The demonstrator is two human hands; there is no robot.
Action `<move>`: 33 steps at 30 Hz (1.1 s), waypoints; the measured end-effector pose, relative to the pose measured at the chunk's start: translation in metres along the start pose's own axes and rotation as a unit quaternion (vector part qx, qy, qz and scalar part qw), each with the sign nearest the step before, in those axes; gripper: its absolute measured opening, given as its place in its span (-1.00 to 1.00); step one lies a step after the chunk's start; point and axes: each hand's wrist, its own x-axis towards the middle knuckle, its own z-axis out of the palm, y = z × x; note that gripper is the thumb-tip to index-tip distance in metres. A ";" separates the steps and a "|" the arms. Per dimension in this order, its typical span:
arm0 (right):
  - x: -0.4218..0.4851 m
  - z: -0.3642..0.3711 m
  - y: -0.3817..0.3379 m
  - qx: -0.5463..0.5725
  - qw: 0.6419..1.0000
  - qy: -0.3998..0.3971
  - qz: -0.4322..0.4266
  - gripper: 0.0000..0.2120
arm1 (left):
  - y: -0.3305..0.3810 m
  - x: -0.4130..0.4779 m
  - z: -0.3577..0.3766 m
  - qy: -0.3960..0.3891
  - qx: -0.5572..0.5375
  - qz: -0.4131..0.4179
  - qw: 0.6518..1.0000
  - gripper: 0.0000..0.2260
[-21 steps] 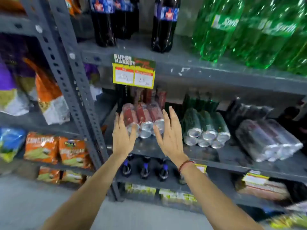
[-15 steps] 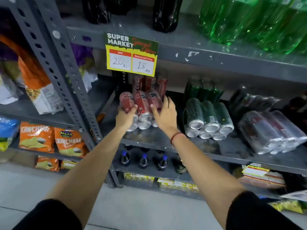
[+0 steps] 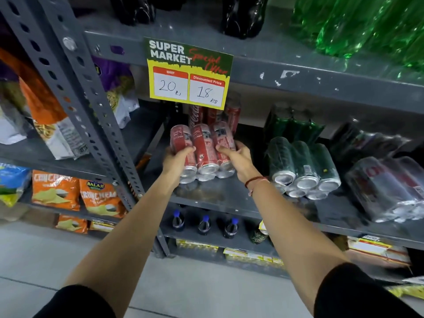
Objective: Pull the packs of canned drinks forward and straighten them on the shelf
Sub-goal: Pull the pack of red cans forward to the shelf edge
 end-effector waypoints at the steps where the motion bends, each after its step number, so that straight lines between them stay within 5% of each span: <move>1: -0.001 -0.003 0.001 0.008 1.000 -0.004 -0.018 -0.54 | -0.001 -0.001 -0.001 -0.006 -0.001 0.029 1.000 -0.50; 6: 0.003 -0.024 0.009 -0.051 0.994 0.020 -0.094 -0.28 | -0.005 0.001 -0.010 -0.070 0.122 0.157 0.978 -0.33; 10: 0.002 -0.031 0.029 -0.115 0.987 0.044 -0.104 -0.31 | -0.033 0.017 -0.016 -0.062 0.167 0.184 0.967 -0.24; 14: -0.002 -0.031 0.013 -0.066 0.988 0.056 -0.128 -0.44 | -0.031 0.007 -0.017 -0.051 0.168 0.186 0.967 -0.25; 17: 0.005 -0.029 -0.015 -0.007 0.983 0.110 -0.148 -0.44 | -0.031 -0.022 -0.010 0.024 0.145 0.195 0.970 -0.33; 20: 0.020 -0.025 -0.041 -0.105 0.988 0.020 -0.108 -0.33 | -0.046 -0.052 0.001 0.104 0.139 0.218 0.960 -0.49; 24: 0.032 -0.016 -0.043 -0.233 0.968 -0.032 -0.084 -0.31 | -0.062 -0.073 0.025 0.007 0.183 0.228 0.956 -0.41; 33: 0.011 -0.040 -0.020 -0.386 0.911 -0.034 -0.137 -0.43 | -0.036 -0.024 0.013 -0.097 0.036 0.109 0.989 -0.37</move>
